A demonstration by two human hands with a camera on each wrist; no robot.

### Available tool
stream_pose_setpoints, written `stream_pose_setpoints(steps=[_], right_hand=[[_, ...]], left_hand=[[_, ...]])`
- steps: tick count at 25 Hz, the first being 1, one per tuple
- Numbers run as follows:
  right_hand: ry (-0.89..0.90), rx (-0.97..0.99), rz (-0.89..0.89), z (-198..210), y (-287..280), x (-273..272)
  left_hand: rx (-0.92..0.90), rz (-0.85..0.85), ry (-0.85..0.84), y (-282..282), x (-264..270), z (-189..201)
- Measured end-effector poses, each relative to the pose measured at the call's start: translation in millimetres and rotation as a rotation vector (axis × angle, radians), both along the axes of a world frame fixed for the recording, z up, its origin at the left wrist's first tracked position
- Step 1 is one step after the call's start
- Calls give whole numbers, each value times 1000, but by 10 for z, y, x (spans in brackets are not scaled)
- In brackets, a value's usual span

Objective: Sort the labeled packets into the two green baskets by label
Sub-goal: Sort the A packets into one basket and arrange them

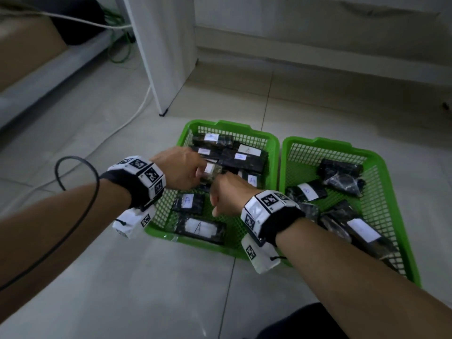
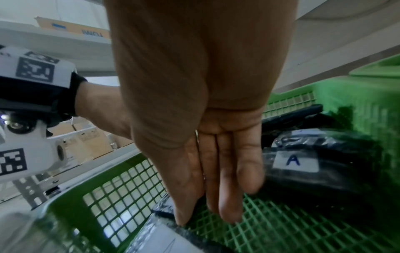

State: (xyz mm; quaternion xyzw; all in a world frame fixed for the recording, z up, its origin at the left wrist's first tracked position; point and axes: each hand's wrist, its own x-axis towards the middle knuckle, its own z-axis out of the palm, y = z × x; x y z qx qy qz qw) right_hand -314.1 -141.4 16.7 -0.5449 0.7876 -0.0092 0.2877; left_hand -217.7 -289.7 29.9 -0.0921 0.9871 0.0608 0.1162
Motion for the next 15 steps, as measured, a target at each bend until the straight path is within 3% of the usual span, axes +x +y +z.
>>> stream_pose_setpoints(steps=[4,10,15], right_hand=[[-22,86,107,-182,-97,231],[-11,242,206,-223,-87,204],[-154,156,-9,56,67,-269]], left_hand=[[-94,54,-290,33,275,-93],[-291,-65,-316,194,215,-233],[-247,-103,-271,182,230,-352]])
